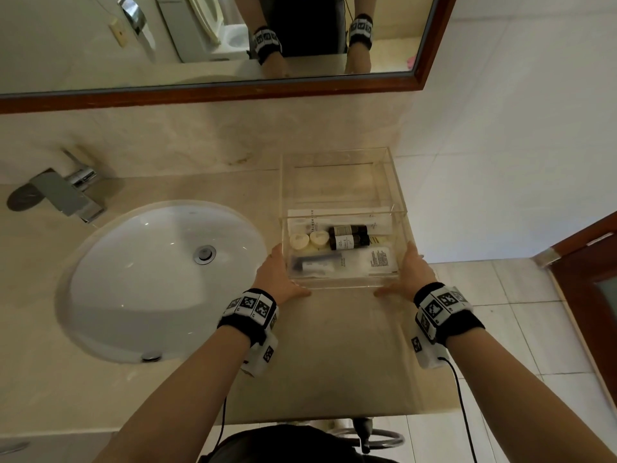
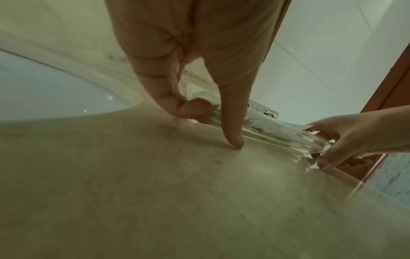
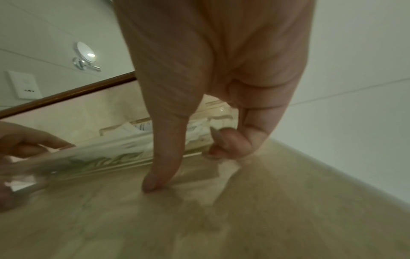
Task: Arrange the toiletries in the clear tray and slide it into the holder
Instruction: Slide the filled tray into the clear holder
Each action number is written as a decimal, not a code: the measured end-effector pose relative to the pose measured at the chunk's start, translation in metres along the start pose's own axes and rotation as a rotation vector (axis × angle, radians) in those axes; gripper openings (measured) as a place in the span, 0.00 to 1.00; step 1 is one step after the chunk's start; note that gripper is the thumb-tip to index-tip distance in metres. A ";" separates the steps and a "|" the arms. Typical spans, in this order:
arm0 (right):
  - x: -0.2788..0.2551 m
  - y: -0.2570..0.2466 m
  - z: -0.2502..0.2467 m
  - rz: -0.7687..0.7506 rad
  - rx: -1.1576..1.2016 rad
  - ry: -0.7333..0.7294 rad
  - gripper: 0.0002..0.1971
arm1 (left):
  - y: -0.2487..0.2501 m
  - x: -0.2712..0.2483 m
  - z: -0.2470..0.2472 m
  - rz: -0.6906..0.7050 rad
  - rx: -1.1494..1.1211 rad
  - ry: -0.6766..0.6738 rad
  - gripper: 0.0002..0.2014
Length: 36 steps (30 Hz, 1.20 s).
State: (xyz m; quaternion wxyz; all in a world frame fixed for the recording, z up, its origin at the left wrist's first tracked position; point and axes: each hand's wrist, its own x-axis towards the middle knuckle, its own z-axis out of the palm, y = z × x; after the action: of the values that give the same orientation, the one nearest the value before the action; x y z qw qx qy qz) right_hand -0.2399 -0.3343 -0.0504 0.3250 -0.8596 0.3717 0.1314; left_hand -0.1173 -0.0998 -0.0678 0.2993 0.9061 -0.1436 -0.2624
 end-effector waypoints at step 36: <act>0.048 -0.015 -0.018 -0.054 0.156 0.054 0.54 | 0.028 0.030 -0.018 -0.025 -0.260 0.139 0.43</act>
State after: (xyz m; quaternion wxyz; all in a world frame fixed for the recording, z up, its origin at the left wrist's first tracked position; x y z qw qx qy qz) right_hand -0.1962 -0.3649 -0.0526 0.3841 -0.8447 0.3661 0.0701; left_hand -0.0855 -0.1259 -0.0504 0.4200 0.8774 -0.0760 -0.2191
